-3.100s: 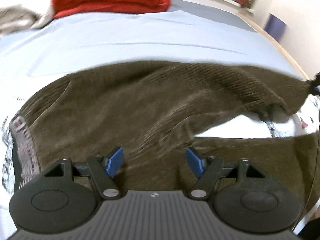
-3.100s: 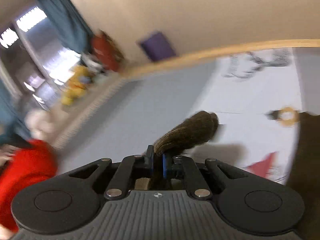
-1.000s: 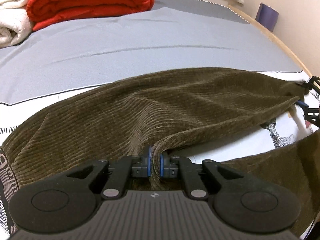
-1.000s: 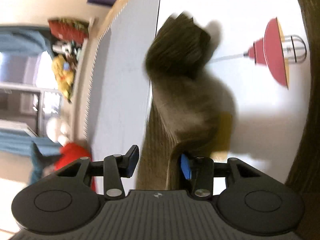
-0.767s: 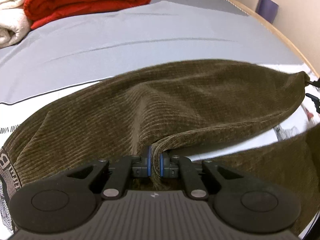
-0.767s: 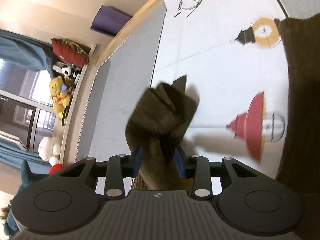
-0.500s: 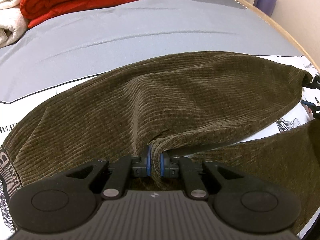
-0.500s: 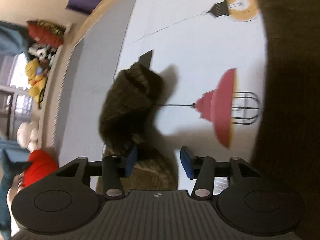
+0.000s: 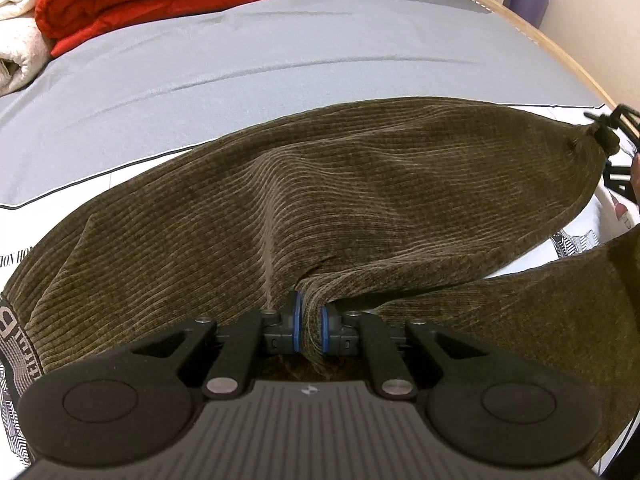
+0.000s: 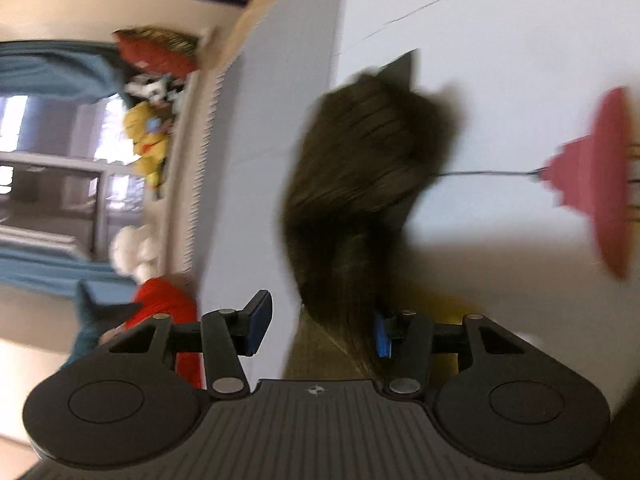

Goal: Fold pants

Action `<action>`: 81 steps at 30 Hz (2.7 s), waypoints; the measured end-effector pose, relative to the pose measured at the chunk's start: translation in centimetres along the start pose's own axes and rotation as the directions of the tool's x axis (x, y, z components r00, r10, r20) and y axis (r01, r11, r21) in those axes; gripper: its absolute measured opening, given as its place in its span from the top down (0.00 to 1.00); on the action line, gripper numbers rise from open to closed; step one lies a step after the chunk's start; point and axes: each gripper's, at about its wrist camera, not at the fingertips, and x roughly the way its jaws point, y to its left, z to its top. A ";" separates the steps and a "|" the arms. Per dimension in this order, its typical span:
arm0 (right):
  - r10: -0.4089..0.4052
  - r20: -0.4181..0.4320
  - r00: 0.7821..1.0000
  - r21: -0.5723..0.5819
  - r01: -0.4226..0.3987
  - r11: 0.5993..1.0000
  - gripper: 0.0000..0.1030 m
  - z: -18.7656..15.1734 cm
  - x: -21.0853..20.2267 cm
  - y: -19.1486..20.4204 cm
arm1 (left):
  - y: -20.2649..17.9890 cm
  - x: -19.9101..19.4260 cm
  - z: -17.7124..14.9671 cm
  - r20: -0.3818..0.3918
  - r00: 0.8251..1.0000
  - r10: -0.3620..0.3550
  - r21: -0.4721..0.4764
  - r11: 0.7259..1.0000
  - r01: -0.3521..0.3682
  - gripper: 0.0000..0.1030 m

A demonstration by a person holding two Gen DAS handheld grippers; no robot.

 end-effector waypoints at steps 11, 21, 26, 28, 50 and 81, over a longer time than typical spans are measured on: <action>0.042 0.152 0.987 -0.062 -0.033 0.998 0.93 1.9 -3.5 2.4 | -0.2 0.1 0.0 -0.004 1.000 0.007 0.012 1.000 -0.006 0.90; -0.557 0.277 0.783 -0.138 0.606 0.783 0.92 0.2 -7.3 2.6 | -1.2 0.9 -0.2 -0.094 0.995 -0.011 0.137 0.990 0.024 0.88; -0.509 0.196 0.838 0.000 0.519 0.855 0.77 2.5 -7.2 -1.3 | -0.9 0.5 -0.2 -0.091 0.995 -0.026 0.124 0.992 0.037 0.85; -0.468 0.216 0.857 -0.030 0.485 0.874 0.58 3.1 -7.0 -1.2 | -0.9 0.4 -0.1 -0.085 0.996 -0.028 0.124 0.992 0.038 0.83; -0.539 0.533 0.652 -0.090 0.677 0.731 0.72 3.8 -12.1 4.3 | 4.7 -5.6 1.5 0.045 0.971 -0.235 0.027 0.972 0.234 0.47; -0.149 0.172 0.974 -0.785 0.227 0.577 0.60 -13.8 -22.2 13.5 | 25.4 -1.0 -4.4 0.005 0.996 0.091 -0.444 0.892 -0.079 0.71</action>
